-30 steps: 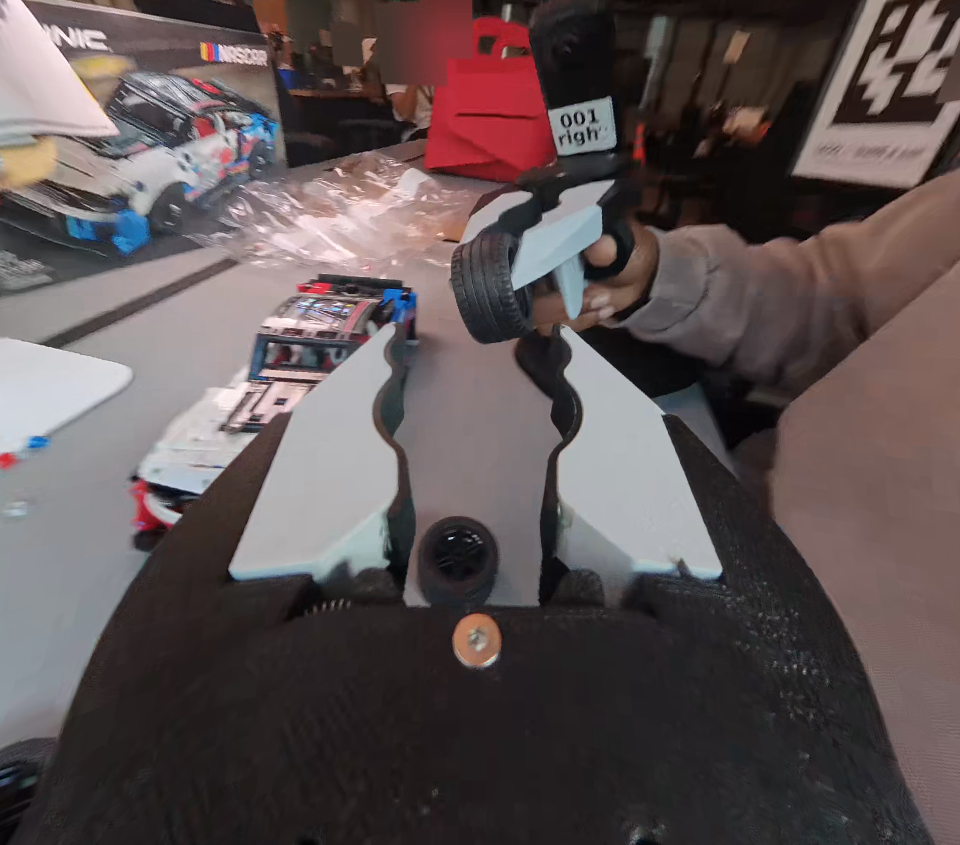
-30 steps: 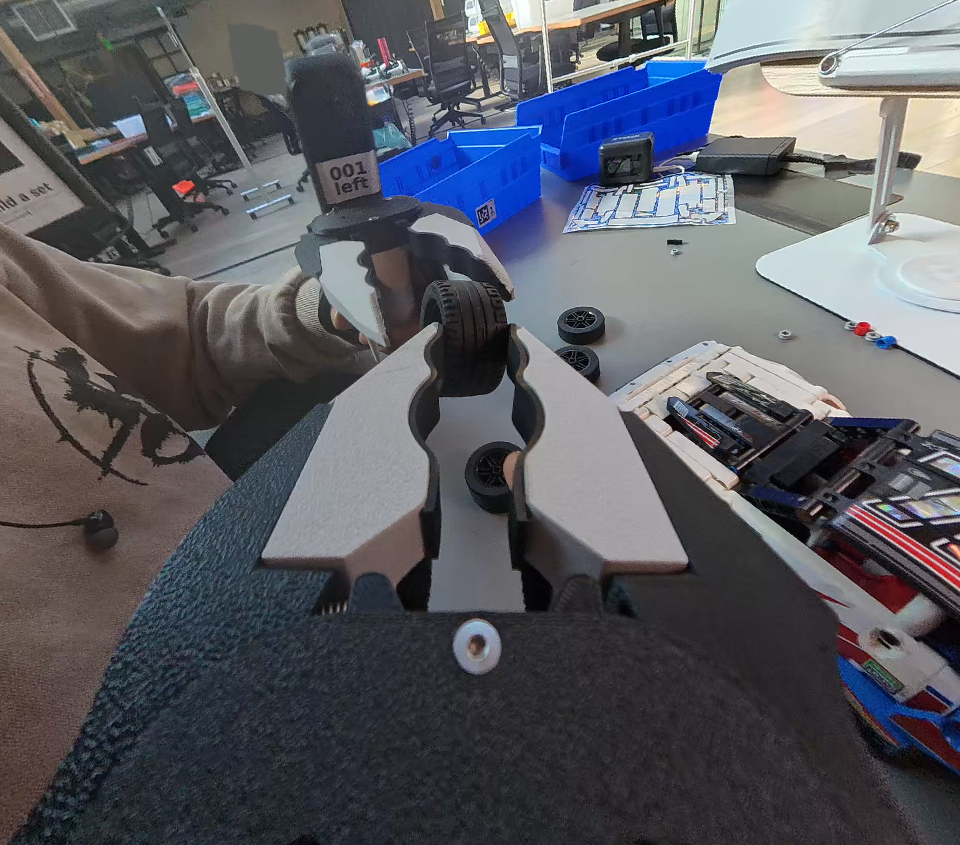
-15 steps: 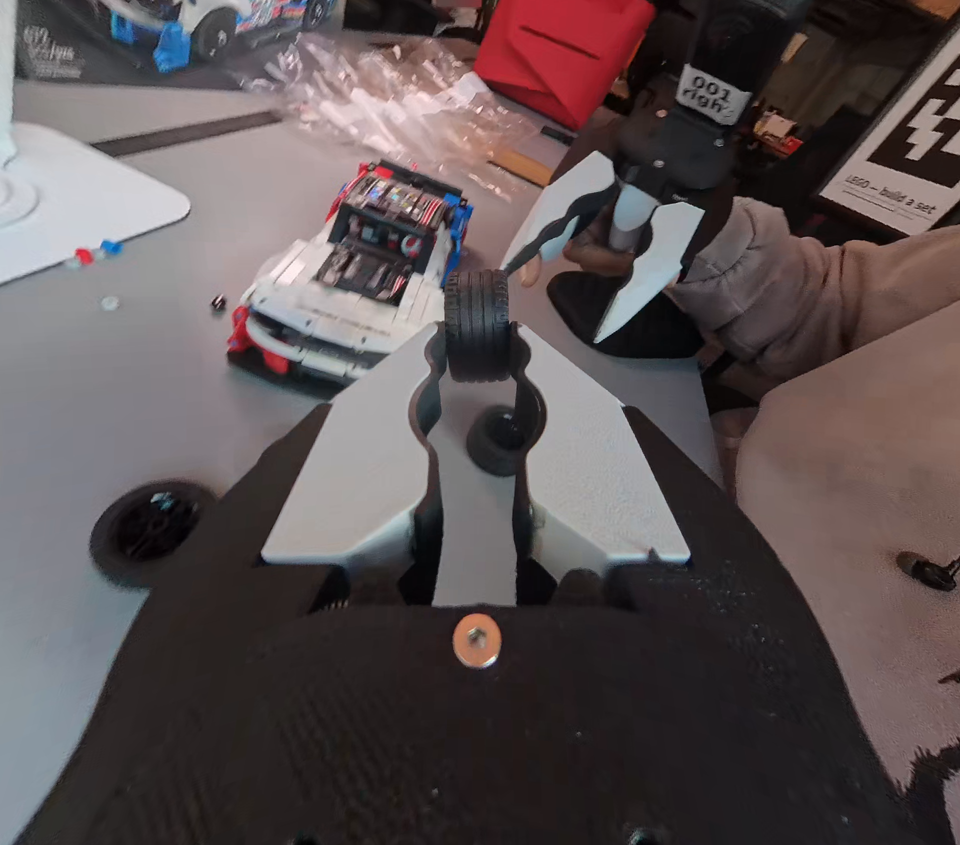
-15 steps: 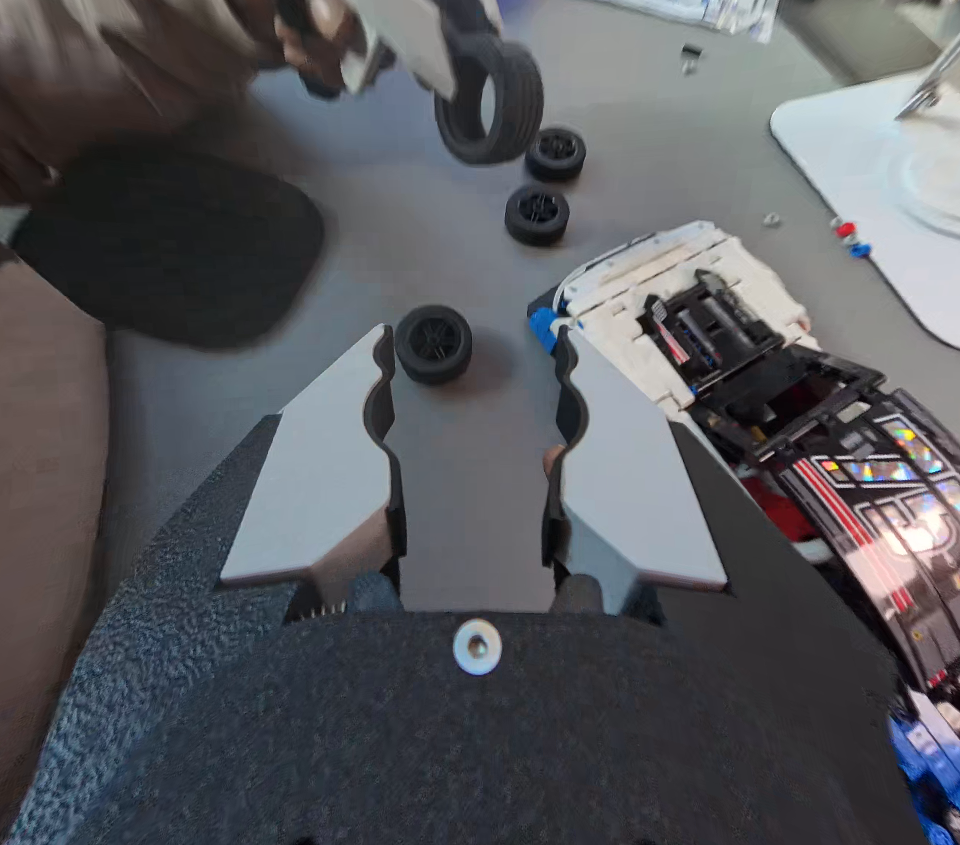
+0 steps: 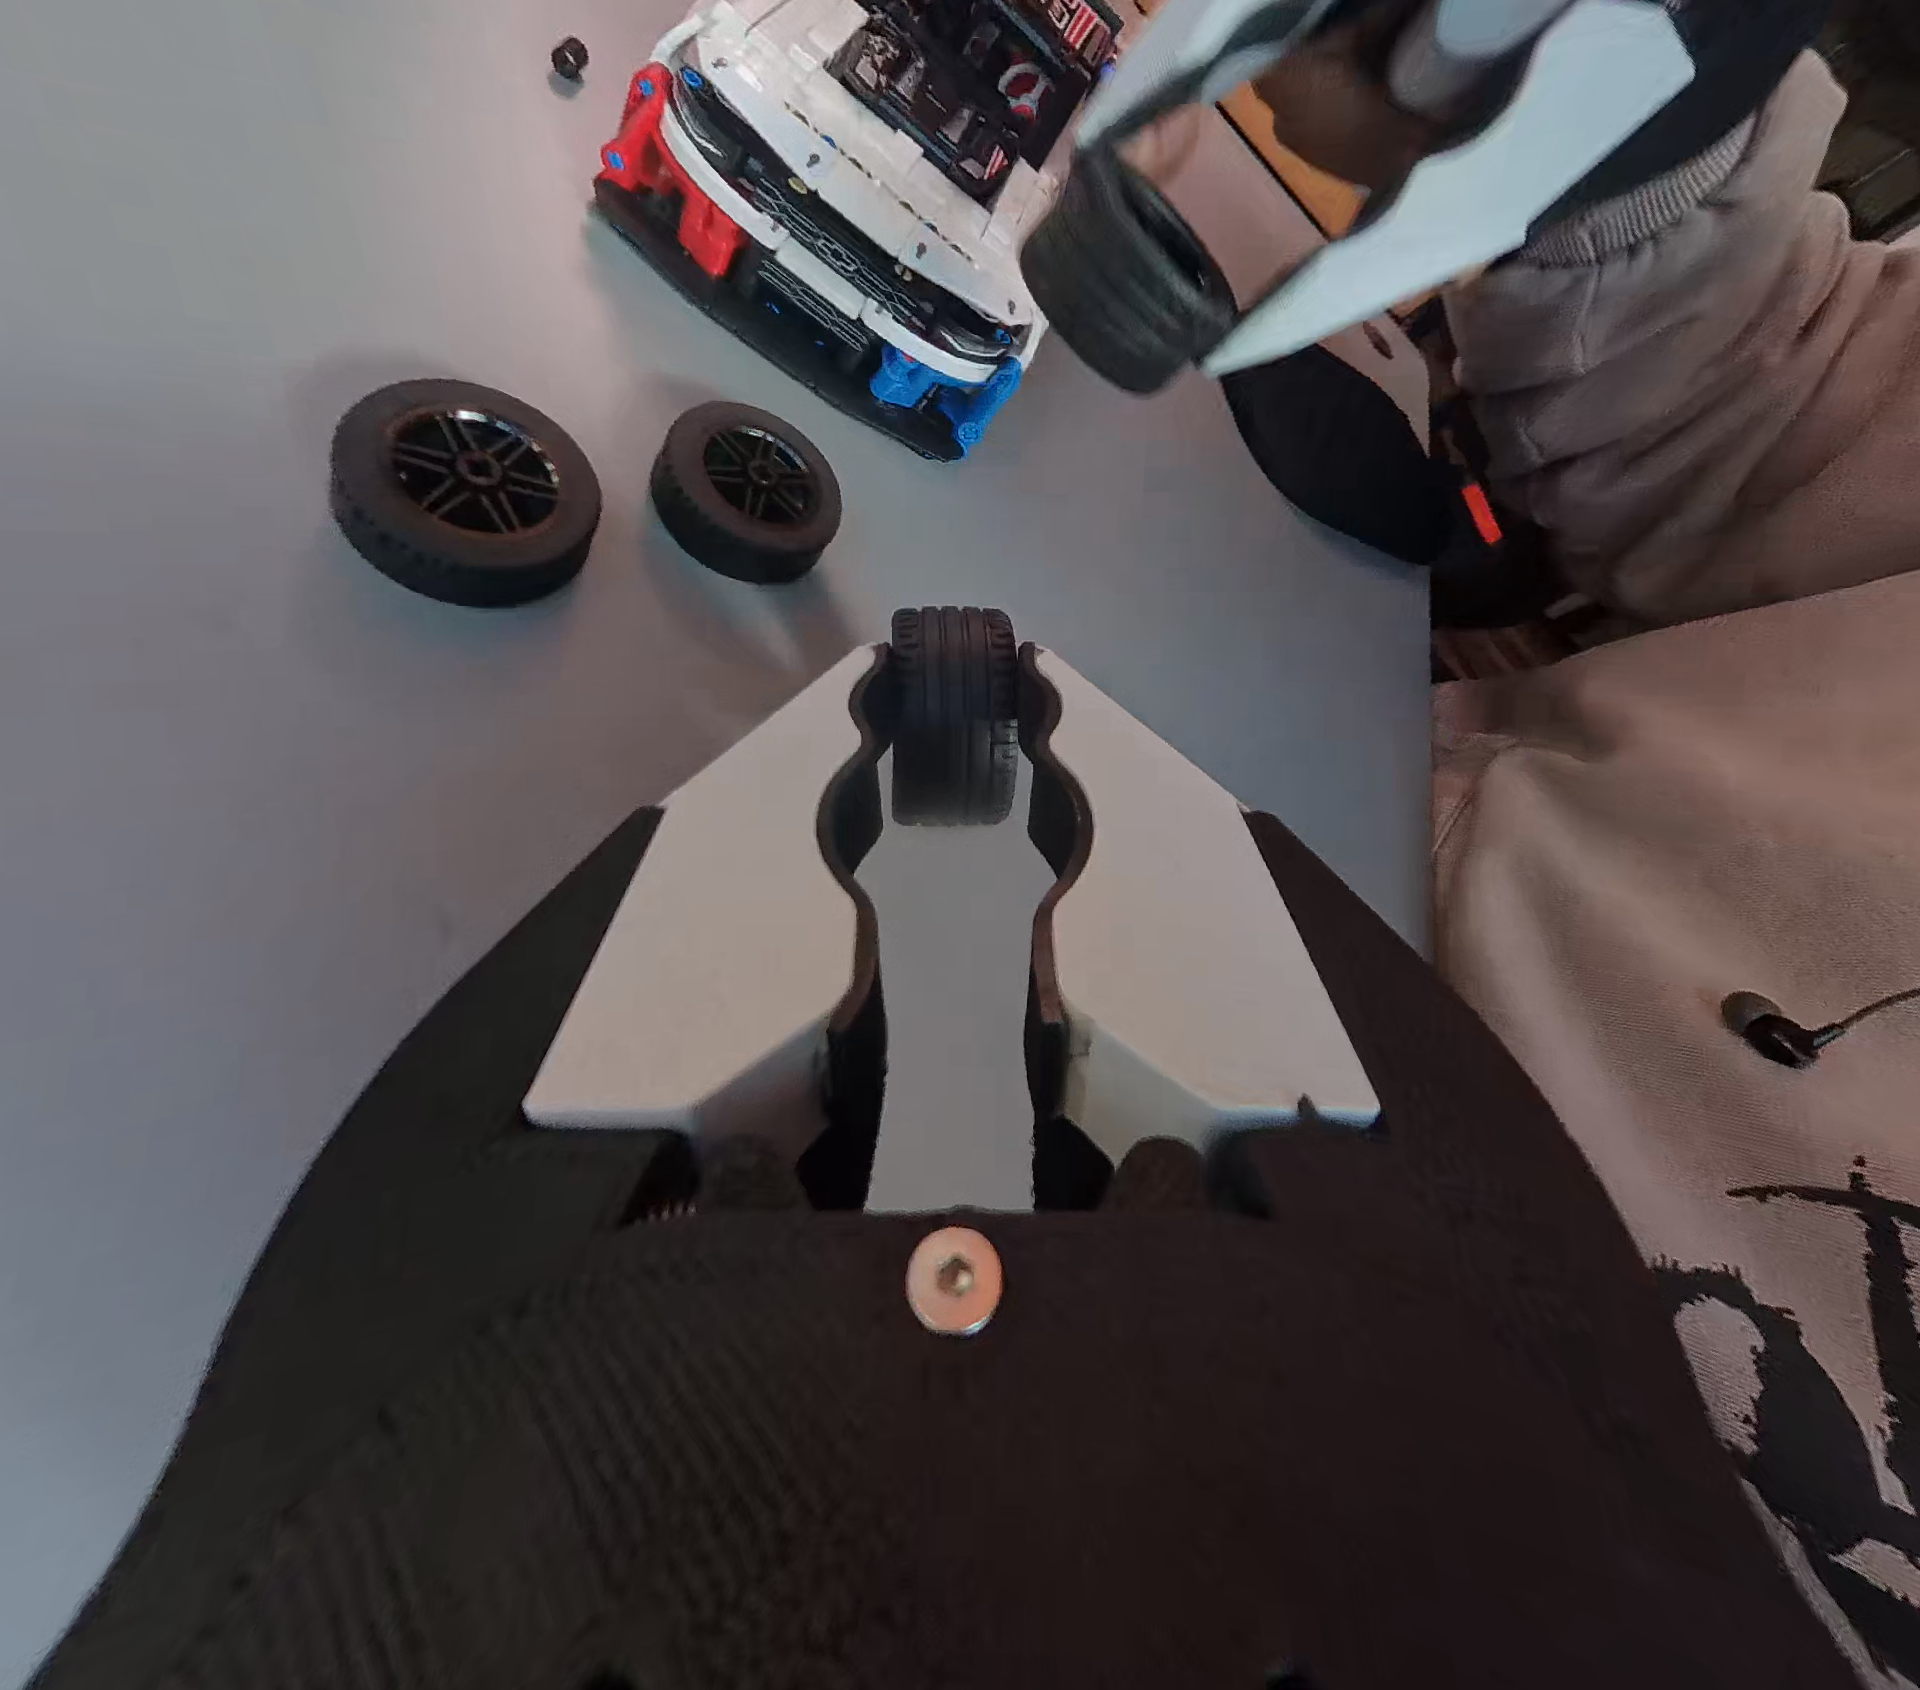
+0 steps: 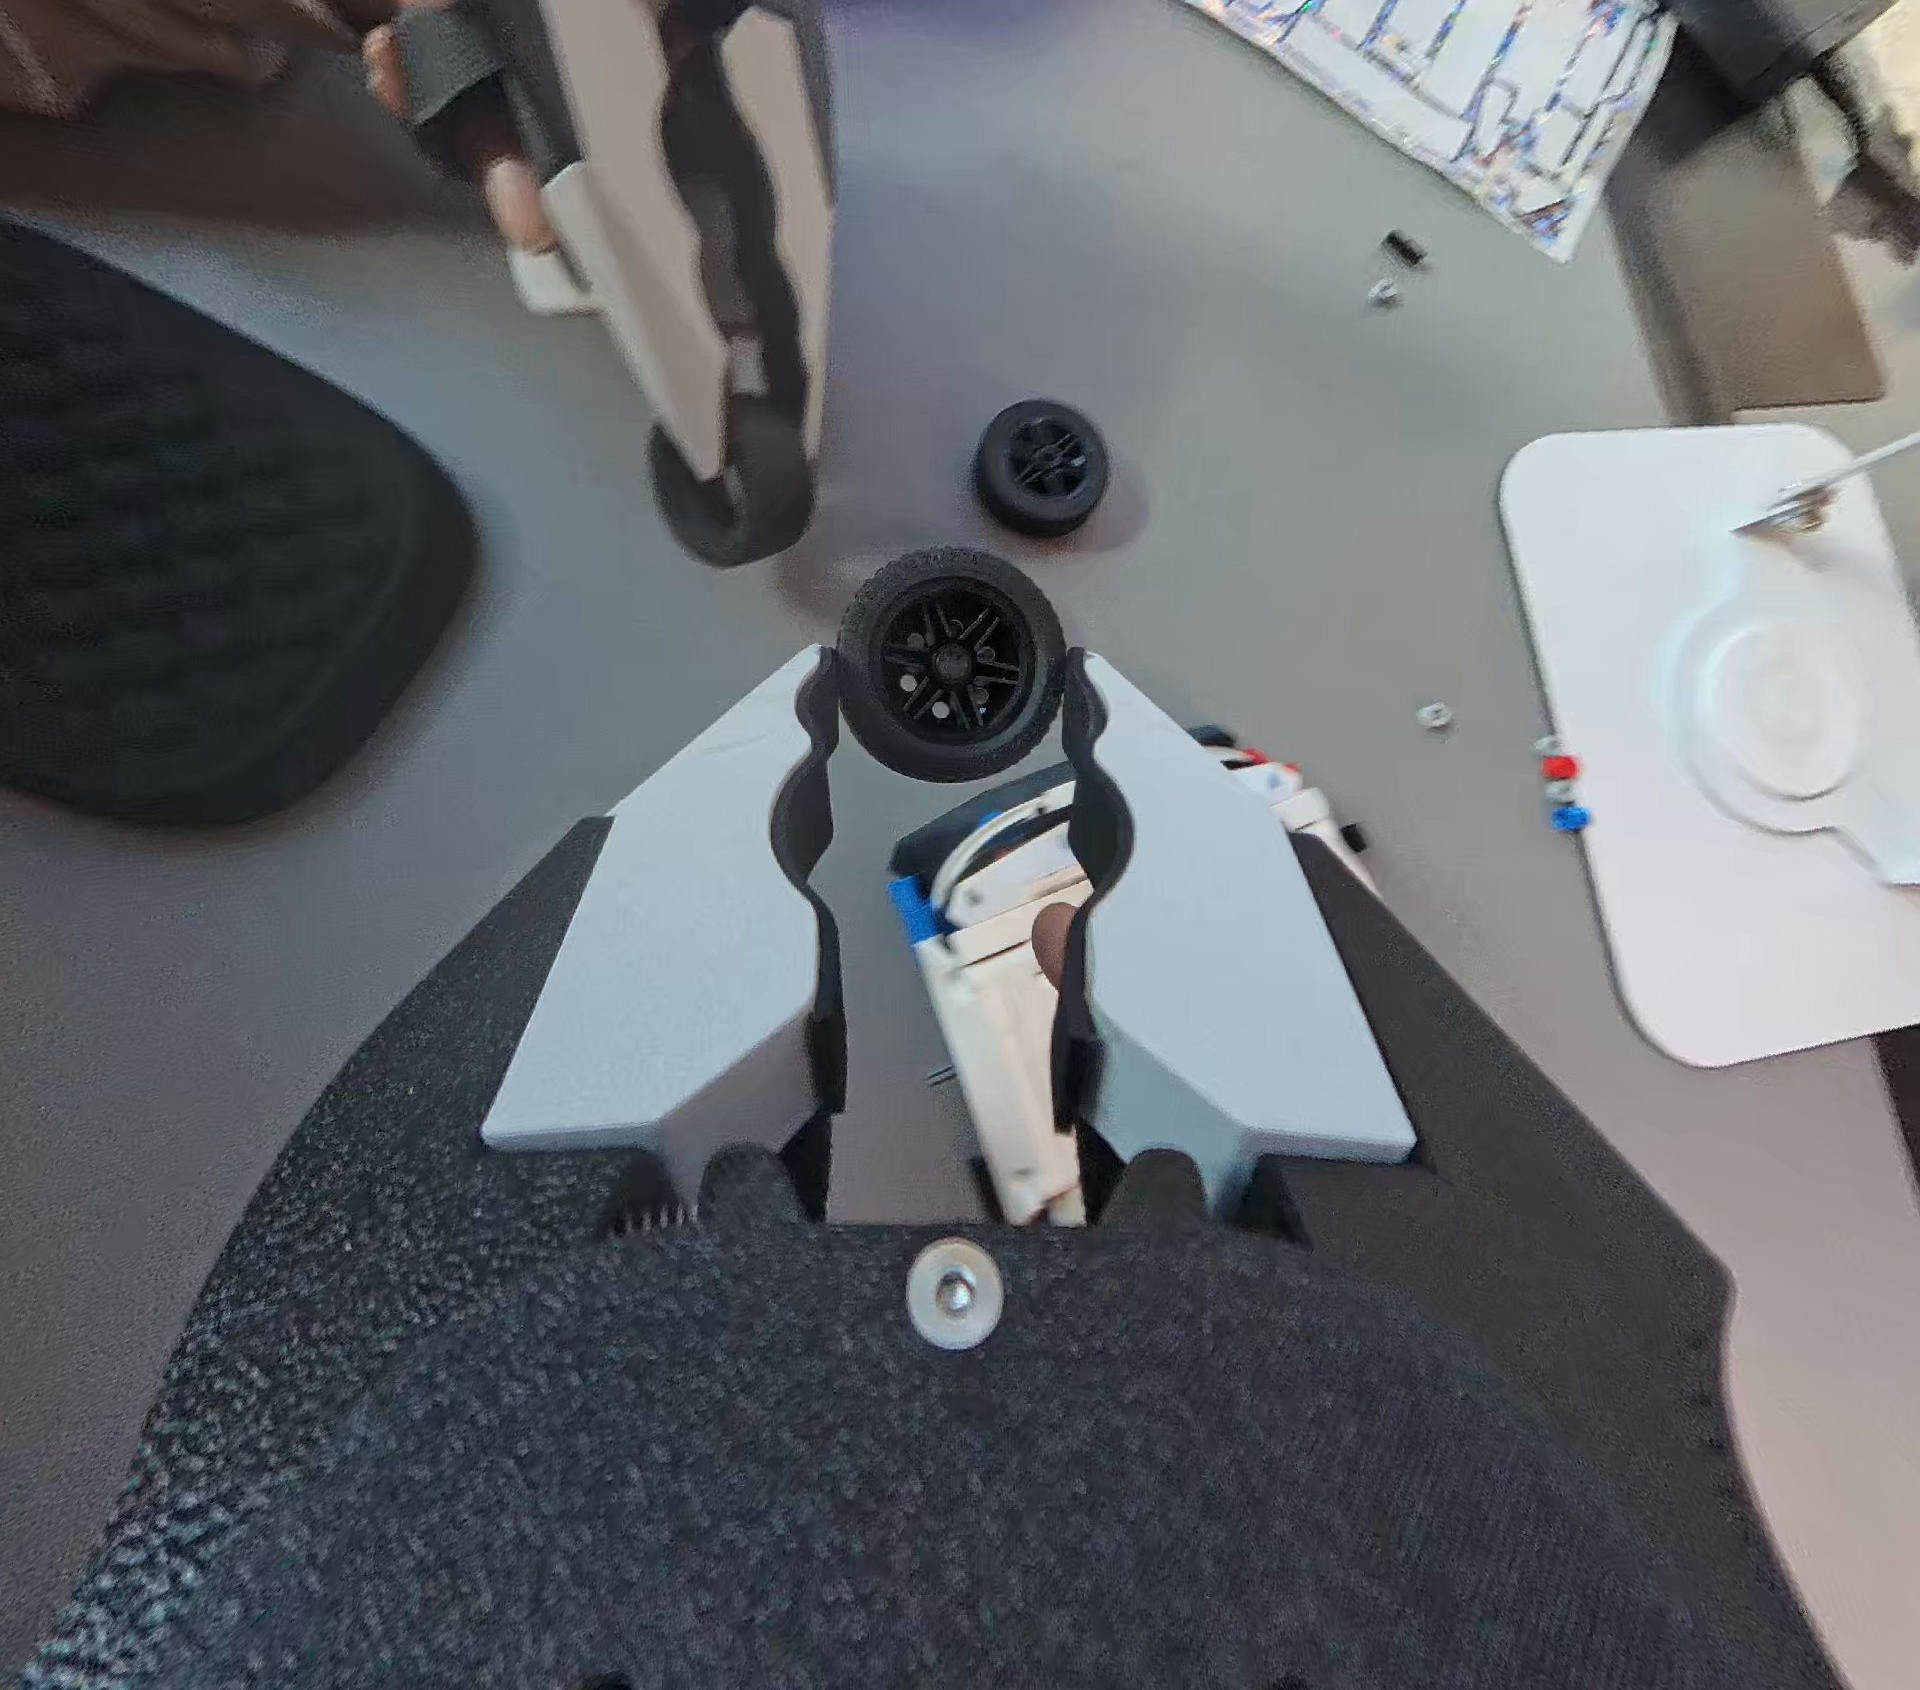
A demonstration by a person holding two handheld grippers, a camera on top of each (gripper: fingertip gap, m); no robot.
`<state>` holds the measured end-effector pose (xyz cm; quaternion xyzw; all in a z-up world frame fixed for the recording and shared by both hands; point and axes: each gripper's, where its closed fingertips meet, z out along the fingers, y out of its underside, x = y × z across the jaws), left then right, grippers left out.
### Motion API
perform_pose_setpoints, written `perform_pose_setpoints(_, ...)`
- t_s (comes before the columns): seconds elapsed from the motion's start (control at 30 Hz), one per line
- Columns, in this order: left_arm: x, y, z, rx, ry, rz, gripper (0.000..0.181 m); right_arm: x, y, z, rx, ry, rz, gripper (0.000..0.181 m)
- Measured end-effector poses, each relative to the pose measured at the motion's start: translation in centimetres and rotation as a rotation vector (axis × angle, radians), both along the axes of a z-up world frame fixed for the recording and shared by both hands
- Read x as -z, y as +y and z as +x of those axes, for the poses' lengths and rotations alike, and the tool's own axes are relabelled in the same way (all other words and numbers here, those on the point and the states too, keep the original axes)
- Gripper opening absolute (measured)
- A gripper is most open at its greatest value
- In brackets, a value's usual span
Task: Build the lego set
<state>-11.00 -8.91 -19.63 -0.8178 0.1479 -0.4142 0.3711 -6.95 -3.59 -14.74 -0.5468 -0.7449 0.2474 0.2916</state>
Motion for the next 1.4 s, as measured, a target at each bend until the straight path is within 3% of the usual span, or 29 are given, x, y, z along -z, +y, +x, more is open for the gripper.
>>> perform_pose_setpoints(0.03,-0.1,-0.2,0.5,0.019,-0.019,-0.006,0.022,-0.5,1.5,-1.3,-0.001,-0.009,0.026,0.041)
perform_pose_setpoints(0.1,0.1,-0.3,1.3,0.047,-0.028,-0.01,0.022,0.2,5.2,-3.9,0.026,-0.065,0.09,0.041)
perform_pose_setpoints(0.3,1.3,-0.8,3.7,0.112,0.023,0.003,0.022,7.8,11.7,-7.7,0.064,-0.331,0.07,0.041)
perform_pose_setpoints(0.5,1.6,0.1,3.0,0.081,0.101,0.014,0.022,8.1,13.0,-7.6,0.104,-0.324,0.111,0.053)
perform_pose_setpoints(0.63,2.7,0.7,1.5,0.038,0.207,0.013,0.018,3.1,10.5,-7.2,0.093,-0.117,0.086,0.058)
perform_pose_setpoints(0.73,3.1,1.0,0.7,0.017,0.289,0.043,0.016,-0.3,7.3,-5.0,0.052,0.004,0.095,0.055)
perform_pose_setpoints(0.83,3.1,1.2,0.2,0.008,0.364,0.075,0.022,-1.8,3.5,-1.7,0.01,0.075,0.072,0.05)
perform_pose_setpoints(0.93,0.7,1.6,-0.6,-0.054,0.326,0.151,0.029,-1.7,0.3,1.6,-0.011,0.117,0.048,0.047)
perform_pose_setpoints(1.03,-4.1,1.0,-2.5,-0.167,0.311,0.296,0.036,-0.7,-1.8,4.9,-0.009,0.135,0.038,0.047)
perform_pose_setpoints(1.13,-9.6,-0.8,-7.8,-0.378,0.419,0.452,0.038,-0.6,-2.3,7.8,0.04,0.213,0.025,0.048)
perform_pose_setpoints(1.23,-13.0,-3.4,-17.7,-0.66,0.59,0.429,0.036,-2.2,-0.7,10.7,0.14,0.378,0.08,0.05)
perform_pose_setpoints(1.3,-12.7,-5.6,-25.9,-0.841,0.746,0.283,0.035,-3.0,0.4,12.5,0.205,0.463,0.088,0.049)
perform_pose_setpoints(1.4,-10.0,-8.5,-35.6,-0.981,0.891,-0.026,0.04,-3.5,1.4,14.4,0.264,0.554,0.041,0.044)
